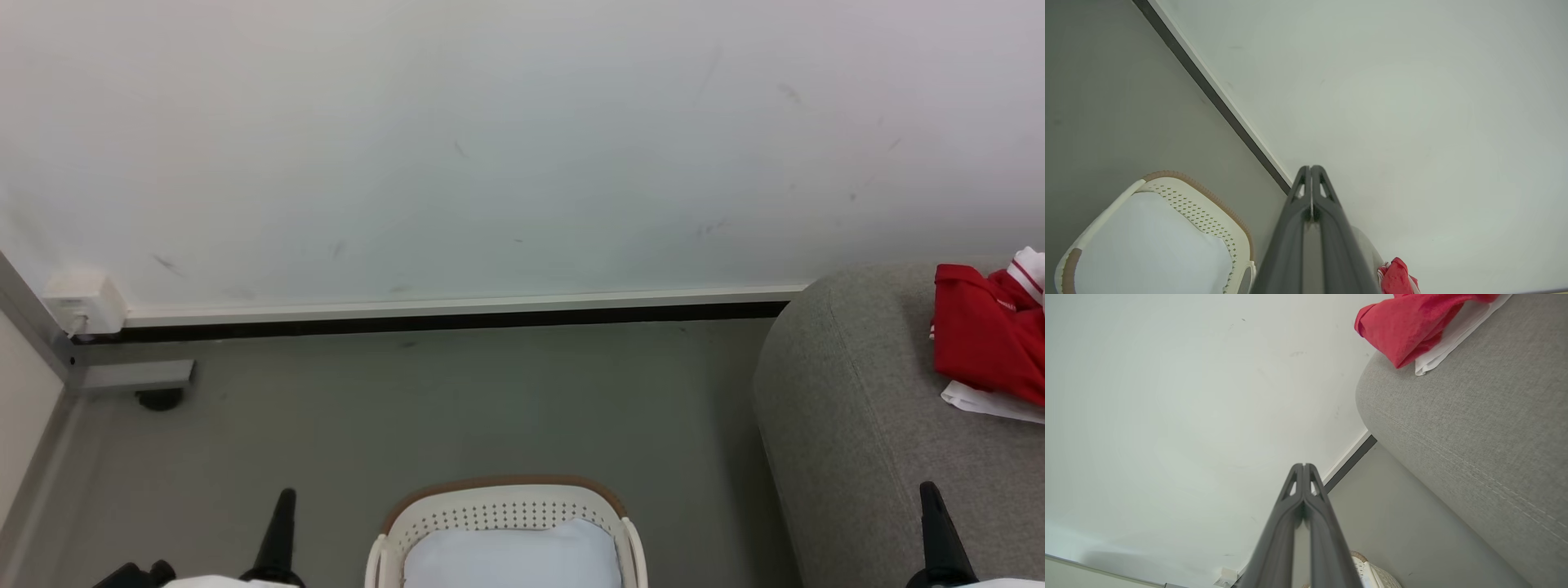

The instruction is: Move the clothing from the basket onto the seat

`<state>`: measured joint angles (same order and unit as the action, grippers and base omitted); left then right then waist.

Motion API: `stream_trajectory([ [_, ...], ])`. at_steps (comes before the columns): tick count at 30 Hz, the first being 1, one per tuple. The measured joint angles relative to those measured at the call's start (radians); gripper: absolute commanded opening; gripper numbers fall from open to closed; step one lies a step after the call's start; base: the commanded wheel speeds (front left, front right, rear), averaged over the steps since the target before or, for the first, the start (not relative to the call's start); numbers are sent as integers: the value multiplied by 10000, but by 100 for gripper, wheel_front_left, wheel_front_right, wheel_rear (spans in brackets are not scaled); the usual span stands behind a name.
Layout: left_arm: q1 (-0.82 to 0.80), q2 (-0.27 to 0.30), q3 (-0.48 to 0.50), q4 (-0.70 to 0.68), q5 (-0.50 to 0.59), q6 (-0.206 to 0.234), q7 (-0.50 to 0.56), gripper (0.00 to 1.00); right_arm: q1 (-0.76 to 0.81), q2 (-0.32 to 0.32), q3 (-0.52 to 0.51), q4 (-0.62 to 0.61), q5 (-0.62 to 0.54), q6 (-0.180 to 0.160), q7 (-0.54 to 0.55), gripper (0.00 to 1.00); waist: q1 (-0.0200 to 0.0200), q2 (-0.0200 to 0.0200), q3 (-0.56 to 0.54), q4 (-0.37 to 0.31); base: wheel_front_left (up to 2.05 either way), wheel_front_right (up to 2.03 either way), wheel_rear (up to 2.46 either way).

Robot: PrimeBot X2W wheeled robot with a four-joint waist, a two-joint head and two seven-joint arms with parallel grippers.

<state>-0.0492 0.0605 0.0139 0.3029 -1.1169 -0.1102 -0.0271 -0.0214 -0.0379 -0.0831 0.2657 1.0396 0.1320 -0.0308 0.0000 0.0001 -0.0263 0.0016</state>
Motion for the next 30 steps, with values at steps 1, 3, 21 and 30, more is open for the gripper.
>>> stream_trajectory([
  [1, -14, -4, 21, -12, -136, -12, 8, 0, -15, -2, -8, -4, 117, 0, 40, 0, 1, 0, 4, 0, 0, 0, 0],
  [3, -46, -13, 79, -48, -393, -29, 96, 0, -87, -8, -29, -13, 408, 0, 125, 0, 1, 0, 18, -1, 0, 0, 0],
  [21, -232, -54, 393, -219, -1950, -75, 546, 0, -360, -29, -127, -69, 2217, -2, 577, 0, 0, 0, 98, -5, 0, 0, 0],
  [30, -296, -69, 525, -301, -2665, -115, 750, 0, -429, -40, -165, -92, 3030, -2, 761, 0, 0, 0, 138, -7, 0, 0, 0],
])
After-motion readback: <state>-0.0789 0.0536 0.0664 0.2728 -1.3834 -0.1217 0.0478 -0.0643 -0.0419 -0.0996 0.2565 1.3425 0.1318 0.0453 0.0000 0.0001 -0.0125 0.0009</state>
